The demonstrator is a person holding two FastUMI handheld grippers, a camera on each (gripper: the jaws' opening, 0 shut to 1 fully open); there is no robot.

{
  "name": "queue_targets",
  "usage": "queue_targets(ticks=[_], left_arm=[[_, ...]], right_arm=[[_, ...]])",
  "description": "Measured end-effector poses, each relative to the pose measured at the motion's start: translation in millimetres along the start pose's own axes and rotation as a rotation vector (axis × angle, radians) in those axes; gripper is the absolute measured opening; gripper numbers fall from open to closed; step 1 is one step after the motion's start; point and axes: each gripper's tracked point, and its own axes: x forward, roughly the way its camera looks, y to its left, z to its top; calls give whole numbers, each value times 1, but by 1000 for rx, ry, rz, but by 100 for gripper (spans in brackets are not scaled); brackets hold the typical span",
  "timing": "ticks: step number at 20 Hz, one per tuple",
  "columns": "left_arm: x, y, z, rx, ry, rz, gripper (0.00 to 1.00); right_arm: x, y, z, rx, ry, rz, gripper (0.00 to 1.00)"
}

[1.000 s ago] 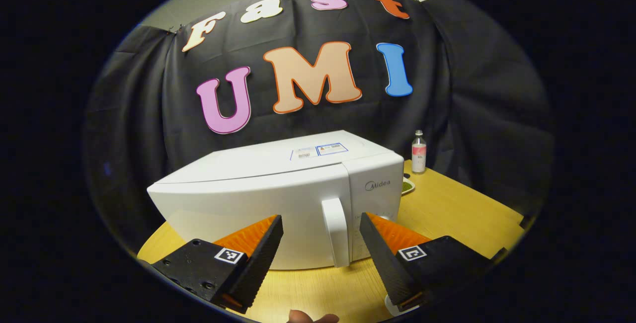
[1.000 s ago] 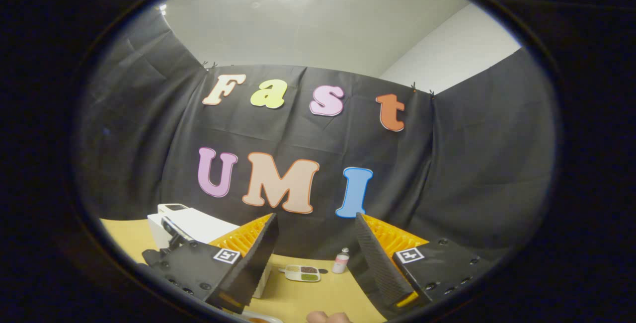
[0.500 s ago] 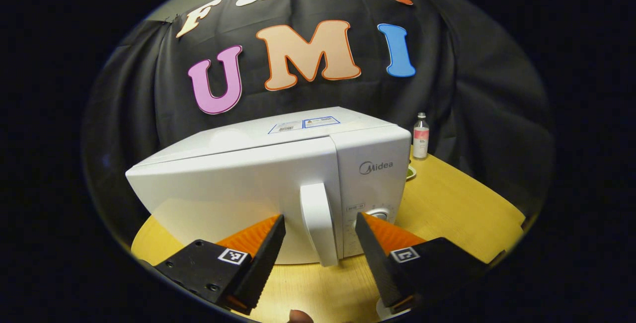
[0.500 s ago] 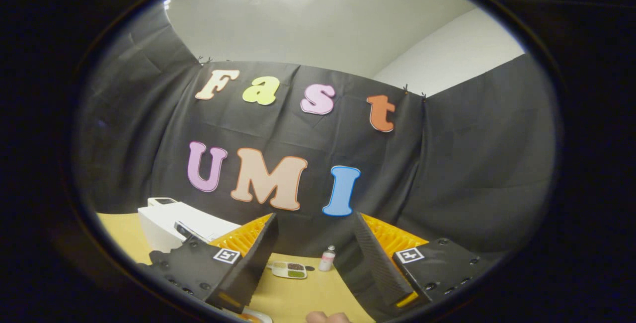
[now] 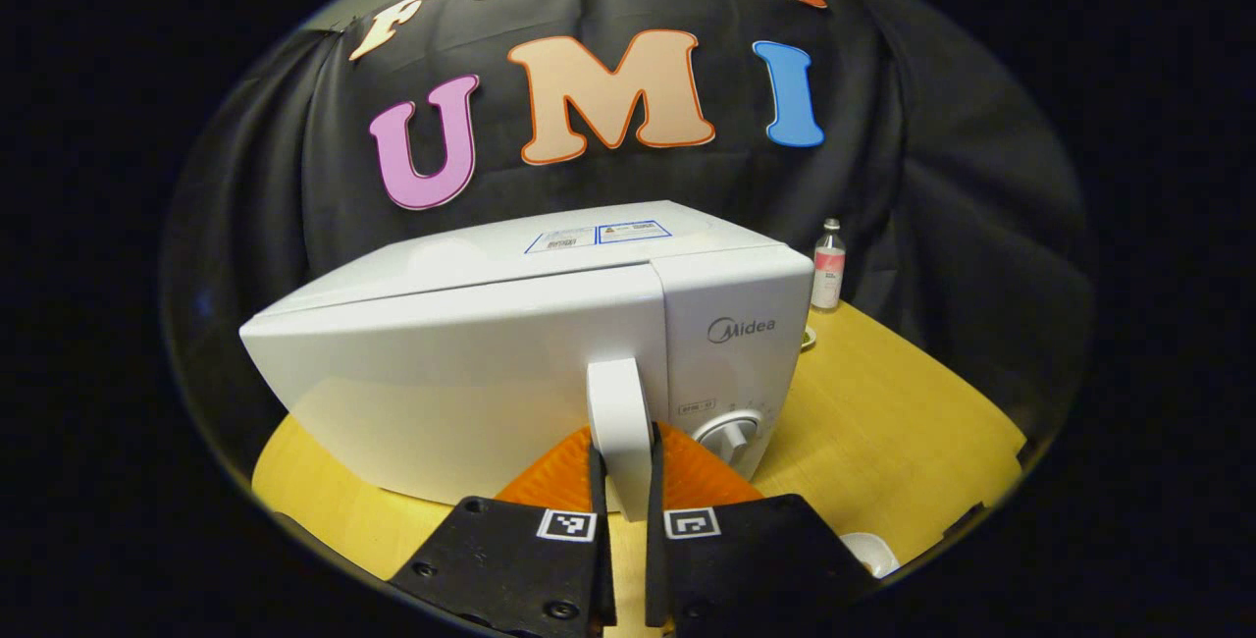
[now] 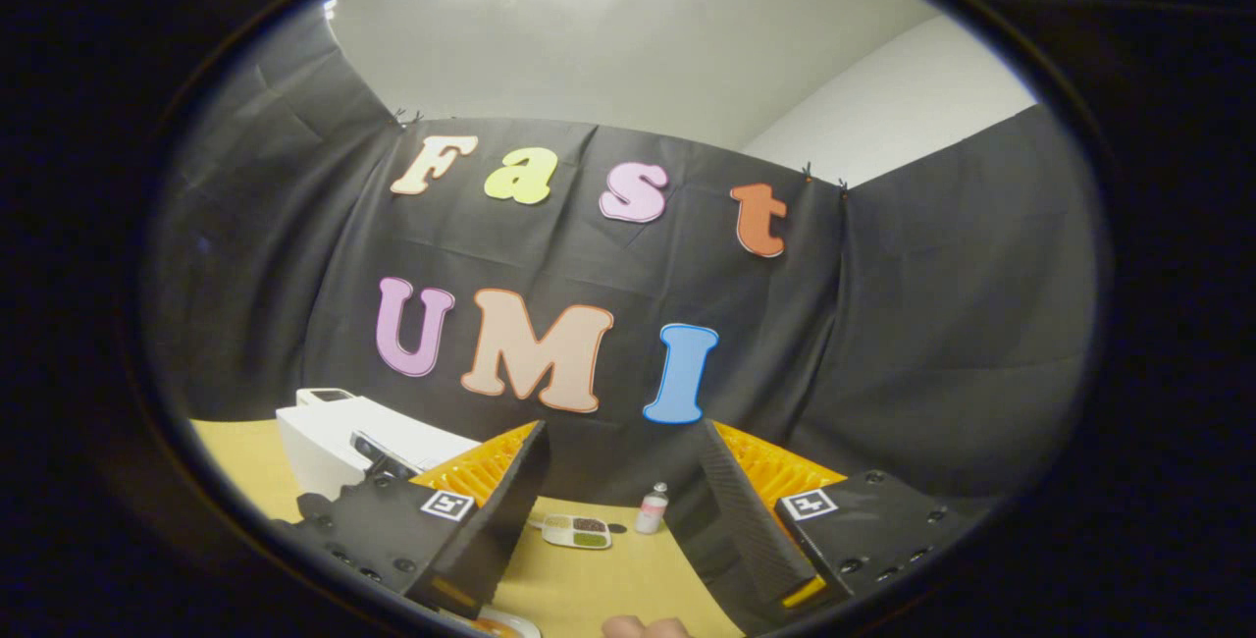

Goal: Open the microwave oven with the left hand, put the food in, and close the microwave oven.

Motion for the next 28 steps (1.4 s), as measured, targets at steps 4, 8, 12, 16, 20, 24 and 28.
queue_targets(ticks=[4, 8, 12, 16, 20, 24, 28], left_arm=[[-2, -2, 0, -44, -1, -25, 10], [-16, -2, -10, -87, 70, -64, 6], [-78, 8, -28, -64, 23, -94, 5], [-138, 35, -59, -118, 63, -103, 6], [-187, 79, -86, -126, 91, -23, 6], [-226, 128, -107, -144, 100, 70, 5], [-255, 182, -125, -150, 83, 130, 5]], right_arm=[[-2, 1, -1, 24, 0, 7, 96], [-3, 4, -1, 58, -1, 23, 97], [-4, -4, -4, 56, -5, 14, 97], [3, 13, -12, 97, 24, 66, 97], [8, 31, -18, 119, 46, 112, 97], [5, 51, -23, 116, 63, 143, 97], [-3, 74, -26, 105, 61, 174, 97]])
